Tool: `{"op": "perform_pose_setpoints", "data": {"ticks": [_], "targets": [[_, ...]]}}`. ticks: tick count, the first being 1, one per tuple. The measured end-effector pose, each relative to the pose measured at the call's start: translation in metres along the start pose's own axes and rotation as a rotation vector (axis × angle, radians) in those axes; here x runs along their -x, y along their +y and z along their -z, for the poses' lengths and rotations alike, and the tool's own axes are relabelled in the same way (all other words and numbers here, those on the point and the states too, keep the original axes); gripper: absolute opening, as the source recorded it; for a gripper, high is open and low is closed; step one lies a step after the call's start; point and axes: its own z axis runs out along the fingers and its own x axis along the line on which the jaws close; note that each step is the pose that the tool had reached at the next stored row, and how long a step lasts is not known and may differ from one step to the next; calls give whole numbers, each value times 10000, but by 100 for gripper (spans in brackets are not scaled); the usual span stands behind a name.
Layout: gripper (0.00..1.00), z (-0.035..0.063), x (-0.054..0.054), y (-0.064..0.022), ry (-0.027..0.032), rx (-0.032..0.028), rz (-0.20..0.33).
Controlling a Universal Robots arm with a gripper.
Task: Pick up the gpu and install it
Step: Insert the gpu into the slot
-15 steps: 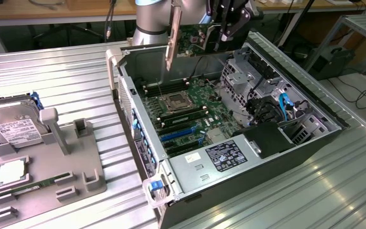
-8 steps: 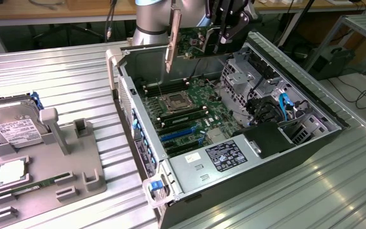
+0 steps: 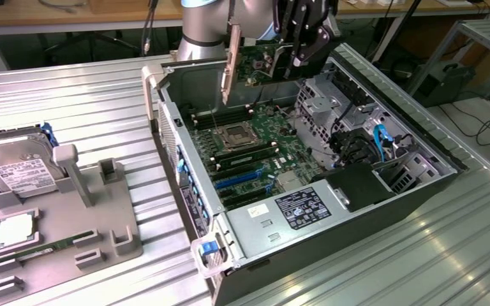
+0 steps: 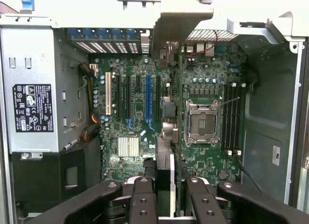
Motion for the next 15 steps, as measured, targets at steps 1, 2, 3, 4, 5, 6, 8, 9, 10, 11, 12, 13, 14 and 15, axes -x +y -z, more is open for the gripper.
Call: {"op": "perform_pose_setpoints", "data": {"ticks": [1, 2, 3, 4, 5, 6, 8, 9, 10, 11, 12, 13, 14, 15], "targets": [[28, -11, 0, 1, 1, -24, 0], [28, -20, 0, 1, 1, -51, 0], [28, -29, -1, 1, 2, -74, 1], [28, -33, -1, 1, 2, -80, 1], [28, -35, -1, 1, 3, -80, 3], [28, -37, -1, 1, 4, -80, 2], [28, -43, -1, 1, 2, -81, 1], [28, -46, -1, 1, 2, -81, 1], [28, -48, -1, 2, 2, -81, 1], [28, -52, -1, 2, 2, -81, 1], [28, -57, -1, 2, 2, -81, 1], [28, -60, -1, 2, 3, -81, 2], [28, -63, -1, 2, 2, -81, 2], [28, -67, -2, 2, 2, -81, 2]]}}
